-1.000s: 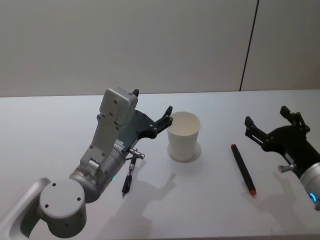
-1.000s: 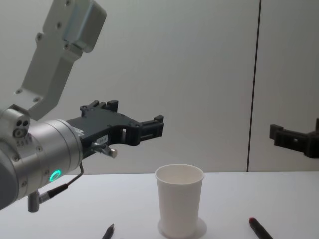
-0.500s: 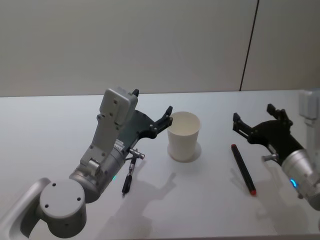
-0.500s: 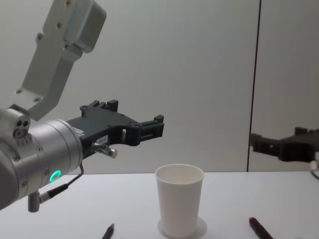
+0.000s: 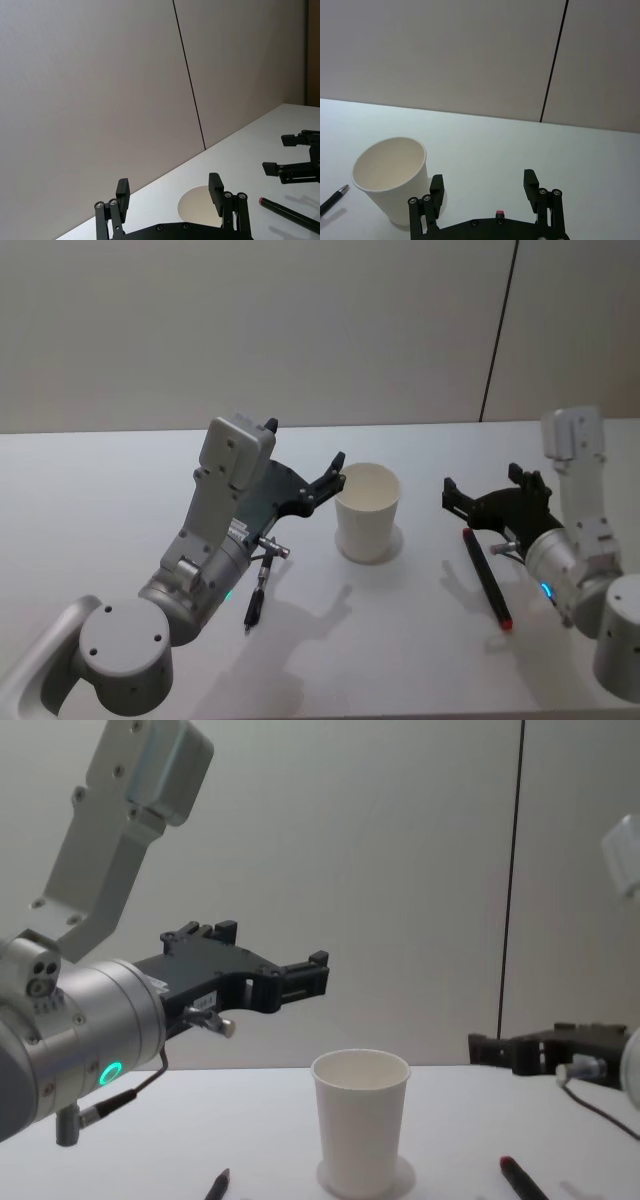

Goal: Place the pen into the pen holder.

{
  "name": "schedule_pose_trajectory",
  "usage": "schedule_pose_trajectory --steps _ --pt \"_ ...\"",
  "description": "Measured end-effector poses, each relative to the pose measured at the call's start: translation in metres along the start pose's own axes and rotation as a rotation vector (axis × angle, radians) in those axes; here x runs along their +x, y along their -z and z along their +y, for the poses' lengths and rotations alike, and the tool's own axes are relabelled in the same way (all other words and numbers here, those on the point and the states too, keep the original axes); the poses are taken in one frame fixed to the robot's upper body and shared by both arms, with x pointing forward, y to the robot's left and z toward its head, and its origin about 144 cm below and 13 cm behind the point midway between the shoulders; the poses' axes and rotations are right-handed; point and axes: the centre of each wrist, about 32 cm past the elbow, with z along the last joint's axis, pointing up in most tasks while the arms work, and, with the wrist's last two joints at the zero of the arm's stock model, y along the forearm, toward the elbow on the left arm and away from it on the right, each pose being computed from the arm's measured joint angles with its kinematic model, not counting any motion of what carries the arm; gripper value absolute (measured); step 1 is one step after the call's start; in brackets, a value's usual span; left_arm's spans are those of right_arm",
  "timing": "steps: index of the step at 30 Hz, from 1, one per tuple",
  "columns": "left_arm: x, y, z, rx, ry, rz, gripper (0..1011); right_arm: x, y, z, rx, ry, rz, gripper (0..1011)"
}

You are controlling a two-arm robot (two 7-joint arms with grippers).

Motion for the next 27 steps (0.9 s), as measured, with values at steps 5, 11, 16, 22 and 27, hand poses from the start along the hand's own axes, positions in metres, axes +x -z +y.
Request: schedule_pose_trajectory --steps 5,11,16,22,27 --pt "0.000 0.000 0.000 0.000 0.000 0.000 1004 -0.005 0.000 0.008 -0.060 0.023 0.015 1002" --pt "0.000 0.000 0.000 0.000 0.000 0.000 1004 -0.009 0.004 0.015 -0.124 0.051 0.036 1002" --pt "0.000 0.000 0.000 0.000 0.000 0.000 1004 -0.011 0.007 0.019 -0.164 0.071 0.048 1001" --pt "0.000 0.000 0.000 0.000 0.000 0.000 1004 -0.013 0.012 0.022 -0.206 0.090 0.060 1001" --pt "0.000 0.000 0.000 0.000 0.000 0.000 1004 -0.014 0.016 0.025 -0.240 0.098 0.068 1002"
